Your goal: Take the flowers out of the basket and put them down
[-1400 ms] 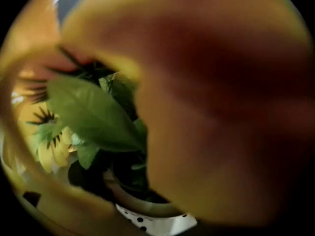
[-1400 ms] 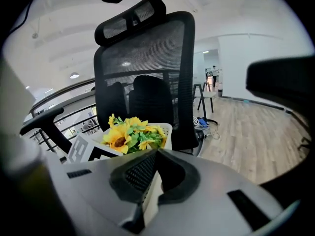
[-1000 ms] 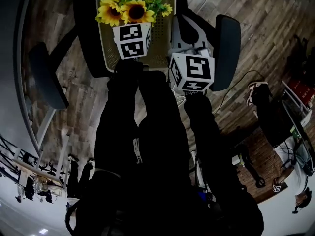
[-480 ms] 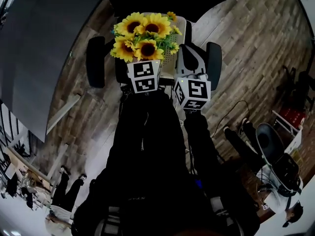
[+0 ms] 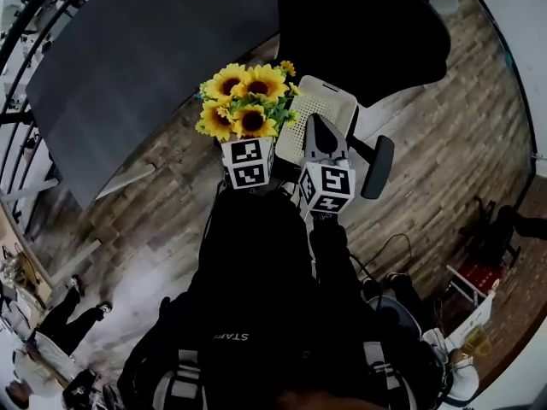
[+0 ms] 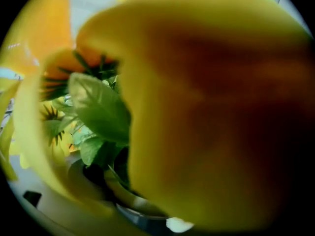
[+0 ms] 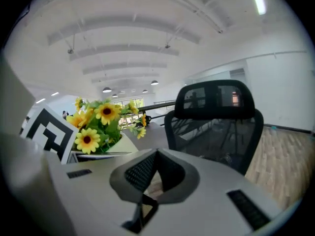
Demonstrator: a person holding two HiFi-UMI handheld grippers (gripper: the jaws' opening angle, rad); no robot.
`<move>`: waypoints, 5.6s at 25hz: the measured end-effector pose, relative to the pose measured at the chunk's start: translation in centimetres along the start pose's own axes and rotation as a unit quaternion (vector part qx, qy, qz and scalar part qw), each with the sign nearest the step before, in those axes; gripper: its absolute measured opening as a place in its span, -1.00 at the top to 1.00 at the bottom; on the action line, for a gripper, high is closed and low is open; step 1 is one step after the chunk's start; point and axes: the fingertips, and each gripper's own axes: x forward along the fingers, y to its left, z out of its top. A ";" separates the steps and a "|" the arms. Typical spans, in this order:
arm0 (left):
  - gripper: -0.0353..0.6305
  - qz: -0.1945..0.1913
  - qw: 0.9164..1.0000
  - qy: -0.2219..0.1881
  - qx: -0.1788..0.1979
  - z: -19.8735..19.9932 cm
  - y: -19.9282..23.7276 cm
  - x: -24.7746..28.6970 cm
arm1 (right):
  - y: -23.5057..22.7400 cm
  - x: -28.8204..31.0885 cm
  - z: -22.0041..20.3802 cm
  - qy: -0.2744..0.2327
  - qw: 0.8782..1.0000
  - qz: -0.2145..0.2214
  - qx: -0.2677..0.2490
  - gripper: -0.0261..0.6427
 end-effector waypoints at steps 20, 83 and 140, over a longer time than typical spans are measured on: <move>-0.71 0.198 0.975 -0.028 -0.100 -0.8 29.1 -7.8 | 26.4 13.1 0.3 0.041 0.981 0.182 -0.057 0.89; -0.21 0.269 0.952 -0.048 -0.134 -6.5 36.2 -18.3 | 40.2 12.4 -1.7 0.049 0.943 0.298 -0.138 0.89; 0.89 0.242 0.947 -0.211 -0.028 18.9 25.5 -31.1 | 41.4 -3.4 20.0 -0.154 0.911 0.357 -0.138 0.89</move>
